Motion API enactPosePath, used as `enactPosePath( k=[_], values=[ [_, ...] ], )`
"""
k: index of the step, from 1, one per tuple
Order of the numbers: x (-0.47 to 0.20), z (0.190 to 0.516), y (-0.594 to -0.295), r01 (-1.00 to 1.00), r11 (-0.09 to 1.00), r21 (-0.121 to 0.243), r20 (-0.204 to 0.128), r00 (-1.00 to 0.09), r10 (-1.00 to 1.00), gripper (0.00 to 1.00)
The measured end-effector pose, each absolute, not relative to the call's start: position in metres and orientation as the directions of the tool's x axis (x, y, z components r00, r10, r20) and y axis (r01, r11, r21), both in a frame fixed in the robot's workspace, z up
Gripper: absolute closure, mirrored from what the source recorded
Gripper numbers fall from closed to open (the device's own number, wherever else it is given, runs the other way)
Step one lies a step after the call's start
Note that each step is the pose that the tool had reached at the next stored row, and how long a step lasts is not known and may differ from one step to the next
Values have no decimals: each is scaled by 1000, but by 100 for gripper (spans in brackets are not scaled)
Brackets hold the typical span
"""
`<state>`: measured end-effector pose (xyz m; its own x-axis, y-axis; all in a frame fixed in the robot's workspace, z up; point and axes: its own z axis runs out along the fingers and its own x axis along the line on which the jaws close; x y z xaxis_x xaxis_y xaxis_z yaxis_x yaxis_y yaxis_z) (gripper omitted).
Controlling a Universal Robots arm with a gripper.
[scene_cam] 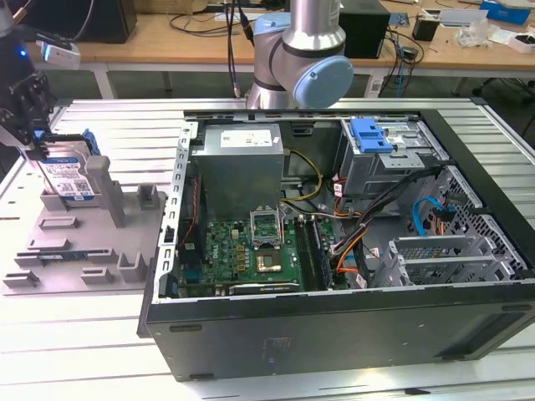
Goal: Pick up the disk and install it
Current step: 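Pick up the disk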
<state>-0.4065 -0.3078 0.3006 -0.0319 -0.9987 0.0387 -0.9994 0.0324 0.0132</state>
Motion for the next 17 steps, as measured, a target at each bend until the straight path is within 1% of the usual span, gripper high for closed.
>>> enactPosePath(
  k=[17],
  values=[
    [-406,298,-308,-1000,22,13,39,-22,-999,55]
  ],
)
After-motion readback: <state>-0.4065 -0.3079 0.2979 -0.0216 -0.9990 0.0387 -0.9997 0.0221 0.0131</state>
